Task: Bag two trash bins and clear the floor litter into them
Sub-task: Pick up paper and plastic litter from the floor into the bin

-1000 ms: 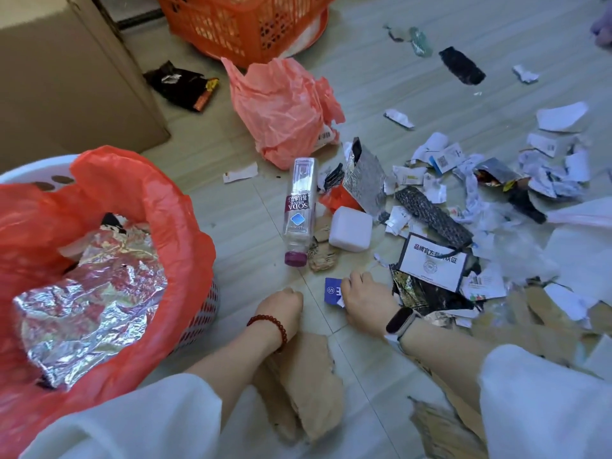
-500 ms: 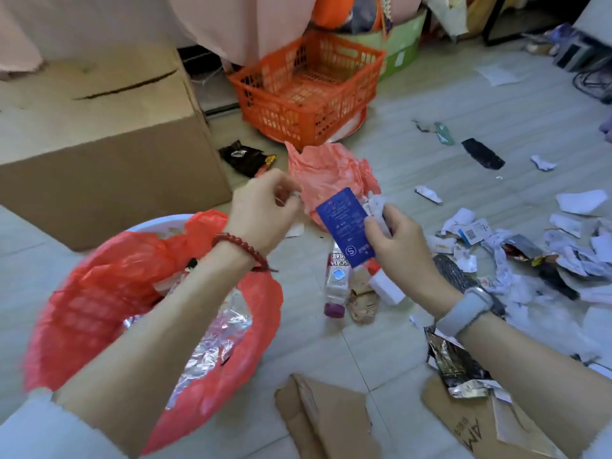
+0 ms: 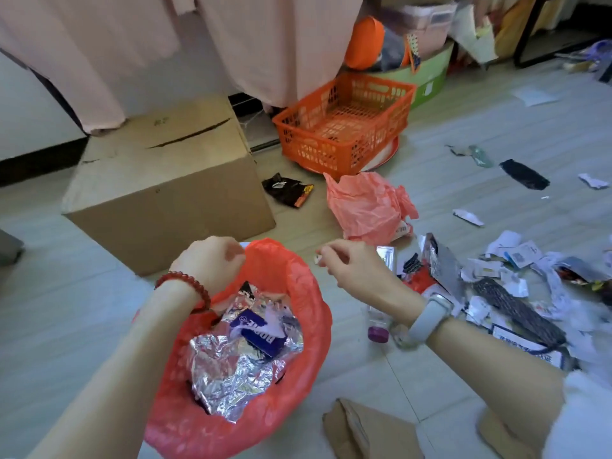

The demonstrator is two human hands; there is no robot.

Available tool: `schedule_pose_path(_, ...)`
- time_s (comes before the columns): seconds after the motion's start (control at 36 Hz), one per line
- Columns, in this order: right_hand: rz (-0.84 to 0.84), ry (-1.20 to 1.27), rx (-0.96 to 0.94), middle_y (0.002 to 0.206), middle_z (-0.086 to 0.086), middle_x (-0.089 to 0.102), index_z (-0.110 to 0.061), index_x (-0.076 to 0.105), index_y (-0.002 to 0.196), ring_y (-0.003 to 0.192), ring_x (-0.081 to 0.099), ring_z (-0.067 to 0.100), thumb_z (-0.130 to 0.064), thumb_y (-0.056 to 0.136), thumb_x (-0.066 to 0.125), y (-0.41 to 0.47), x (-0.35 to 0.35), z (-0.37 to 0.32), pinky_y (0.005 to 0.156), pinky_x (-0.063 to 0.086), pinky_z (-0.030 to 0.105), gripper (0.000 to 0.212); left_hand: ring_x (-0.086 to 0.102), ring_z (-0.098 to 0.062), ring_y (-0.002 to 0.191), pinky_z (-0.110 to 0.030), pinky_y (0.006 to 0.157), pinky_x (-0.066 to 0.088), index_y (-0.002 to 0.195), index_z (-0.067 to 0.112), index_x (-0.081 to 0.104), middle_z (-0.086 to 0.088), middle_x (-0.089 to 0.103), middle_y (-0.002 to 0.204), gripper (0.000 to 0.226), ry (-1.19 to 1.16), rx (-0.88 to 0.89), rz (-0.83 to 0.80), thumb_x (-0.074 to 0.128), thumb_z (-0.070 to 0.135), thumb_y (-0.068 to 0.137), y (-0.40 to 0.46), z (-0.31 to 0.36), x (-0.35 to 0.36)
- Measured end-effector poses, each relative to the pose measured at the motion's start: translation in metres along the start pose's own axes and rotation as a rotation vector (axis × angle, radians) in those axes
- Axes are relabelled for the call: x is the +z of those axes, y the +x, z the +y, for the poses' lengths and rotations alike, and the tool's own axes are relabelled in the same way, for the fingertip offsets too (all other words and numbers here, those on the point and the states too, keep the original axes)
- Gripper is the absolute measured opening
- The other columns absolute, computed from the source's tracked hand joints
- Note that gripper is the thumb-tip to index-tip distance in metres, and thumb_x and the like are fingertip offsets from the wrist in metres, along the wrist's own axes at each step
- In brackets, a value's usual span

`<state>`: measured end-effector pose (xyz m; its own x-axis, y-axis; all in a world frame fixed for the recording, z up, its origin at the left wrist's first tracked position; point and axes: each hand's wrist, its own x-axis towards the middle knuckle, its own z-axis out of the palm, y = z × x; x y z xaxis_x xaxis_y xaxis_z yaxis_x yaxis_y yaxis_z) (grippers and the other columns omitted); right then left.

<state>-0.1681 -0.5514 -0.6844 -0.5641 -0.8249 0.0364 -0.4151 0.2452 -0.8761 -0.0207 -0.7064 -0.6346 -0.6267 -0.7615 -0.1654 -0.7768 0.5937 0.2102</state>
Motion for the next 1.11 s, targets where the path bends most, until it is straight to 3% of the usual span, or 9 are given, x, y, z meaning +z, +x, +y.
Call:
schedule_pose_path(0.17, 0.033, -0.058, 0.171, 0.081, -0.009, 0.063, -0.017, 0.065, 0.102, 0.076, 0.059, 0.008, -0.016, 0.093, 0.043, -0.02, -0.04, 0.058, 0.073, 0.047, 0.024, 0.024, 0.06, -0.021, 0.1, -0.036, 0.086, 0.047, 0.104, 0.018, 0.064, -0.003, 0.064, 0.107, 0.021, -0.18, 0.287, 0.117, 0.051, 0.023, 0.089, 0.0, 0.078, 0.044)
schedule_pose_path(0.25, 0.011, -0.155, 0.266, 0.094, -0.004, 0.066, -0.016, 0.062, 0.11, 0.087, 0.059, 0.011, -0.016, 0.094, 0.042, -0.046, -0.07, 0.104, 0.076, 0.044, 0.021, 0.026, 0.057, -0.02, 0.102, -0.032, 0.084, 0.044, 0.106, 0.018, 0.063, -0.002, 0.061, 0.109, 0.021, -0.219, 0.433, 0.063, 0.051, 0.023, 0.089, -0.005, 0.123, 0.078)
schedule_pose_path(0.42, 0.063, -0.371, 0.571, 0.108, 0.009, 0.065, -0.013, 0.056, 0.119, 0.095, 0.062, 0.027, -0.018, 0.094, 0.043, -0.117, -0.145, 0.195, 0.082, 0.048, 0.038, 0.028, 0.054, -0.021, 0.108, -0.031, 0.089, 0.045, 0.116, 0.017, 0.058, -0.003, 0.057, 0.121, 0.029, -0.232, 0.597, -0.283, 0.049, 0.02, 0.089, -0.023, 0.197, 0.158)
schedule_pose_path(0.5, 0.009, -0.536, 0.654, 0.106, 0.01, 0.06, -0.004, 0.053, 0.121, 0.095, 0.056, 0.026, -0.02, 0.093, 0.046, -0.148, -0.168, 0.234, 0.082, 0.045, 0.035, 0.033, 0.05, -0.023, 0.114, -0.033, 0.093, 0.043, 0.123, 0.018, 0.053, -0.005, 0.052, 0.125, 0.034, -0.121, 0.64, -0.472, 0.049, 0.022, 0.09, -0.03, 0.214, 0.209)
schedule_pose_path(0.56, -0.054, -0.578, 0.685, 0.105, 0.008, 0.055, -0.009, 0.048, 0.129, 0.099, 0.053, 0.023, -0.025, 0.093, 0.049, -0.164, -0.173, 0.253, 0.083, 0.042, 0.033, 0.039, 0.047, -0.025, 0.118, -0.036, 0.096, 0.042, 0.127, 0.018, 0.048, -0.006, 0.047, 0.132, 0.038, -0.062, 0.638, -0.57, 0.049, 0.022, 0.09, -0.035, 0.219, 0.239)
schedule_pose_path(0.67, -0.172, -0.7, 0.671, 0.146, 0.004, 0.031, -0.019, 0.032, 0.14, 0.135, 0.028, 0.023, -0.036, 0.092, 0.05, -0.177, -0.169, 0.276, 0.105, 0.034, 0.038, 0.054, 0.04, -0.028, 0.121, -0.038, 0.095, 0.042, 0.134, 0.017, 0.038, -0.007, 0.038, 0.137, 0.045, 0.023, 0.616, -0.653, 0.048, 0.02, 0.09, -0.044, 0.225, 0.278)
schedule_pose_path(0.92, -0.05, -0.58, 0.69, 0.144, 0.01, 0.024, -0.017, 0.013, 0.146, 0.131, 0.03, 0.031, -0.039, 0.085, 0.062, -0.163, -0.143, 0.298, 0.099, 0.041, 0.04, 0.082, 0.046, -0.026, 0.117, -0.041, 0.096, 0.042, 0.13, 0.012, 0.039, -0.009, 0.045, 0.129, 0.059, -0.182, 0.265, -0.68, 0.056, 0.045, 0.084, -0.067, 0.254, 0.323)
schedule_pose_path(1.0, -0.075, -0.601, 0.744, 0.14, 0.013, 0.025, -0.017, 0.01, 0.146, 0.127, 0.034, 0.031, -0.045, 0.079, 0.067, -0.163, -0.134, 0.302, 0.095, 0.045, 0.042, 0.092, 0.055, -0.029, 0.099, -0.042, 0.084, 0.048, 0.11, 0.011, 0.046, -0.009, 0.056, 0.11, 0.055, -0.175, 0.127, -0.619, 0.057, 0.055, 0.078, -0.075, 0.262, 0.332)
schedule_pose_path(1.11, 0.021, -0.427, 0.79, 0.147, 0.014, 0.022, -0.014, 0.008, 0.146, 0.134, 0.029, 0.03, -0.032, 0.082, 0.067, -0.161, -0.134, 0.3, 0.101, 0.038, 0.04, 0.089, 0.055, -0.028, 0.103, -0.043, 0.086, 0.046, 0.113, 0.013, 0.042, -0.006, 0.059, 0.108, 0.062, -0.151, 0.058, -0.504, 0.062, 0.055, 0.073, -0.079, 0.268, 0.341)
